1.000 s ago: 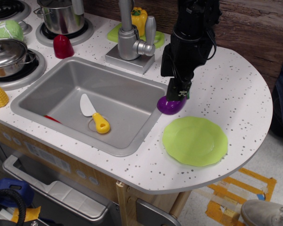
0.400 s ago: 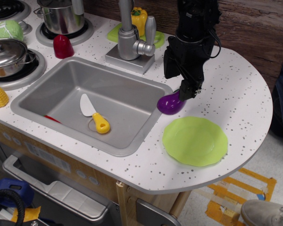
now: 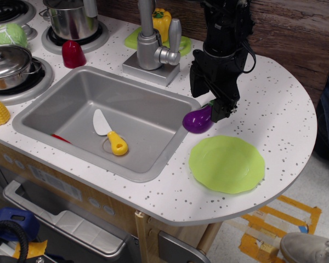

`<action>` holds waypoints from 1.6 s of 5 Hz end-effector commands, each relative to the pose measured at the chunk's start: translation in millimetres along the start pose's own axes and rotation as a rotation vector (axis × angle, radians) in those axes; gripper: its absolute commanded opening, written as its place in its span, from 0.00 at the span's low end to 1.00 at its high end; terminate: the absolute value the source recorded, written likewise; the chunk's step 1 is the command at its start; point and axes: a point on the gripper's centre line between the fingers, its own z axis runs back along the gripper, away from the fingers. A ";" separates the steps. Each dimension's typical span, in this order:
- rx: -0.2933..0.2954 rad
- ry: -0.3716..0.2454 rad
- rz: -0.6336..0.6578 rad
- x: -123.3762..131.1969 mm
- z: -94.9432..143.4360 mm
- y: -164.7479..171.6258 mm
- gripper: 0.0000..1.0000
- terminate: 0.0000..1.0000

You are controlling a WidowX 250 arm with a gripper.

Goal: Put eggplant on plate

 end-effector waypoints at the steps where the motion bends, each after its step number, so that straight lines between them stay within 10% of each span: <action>1: 0.004 -0.046 0.033 -2.6 0.2 8.4 1.00 0.00; 6: -0.013 -0.109 0.077 -12.3 -25.8 9.7 1.00 0.00; 7: -0.017 -0.093 0.077 -10.9 -23.4 10.9 0.00 0.00; 8: -0.033 -0.078 0.057 -10.5 -17.0 14.9 0.00 0.00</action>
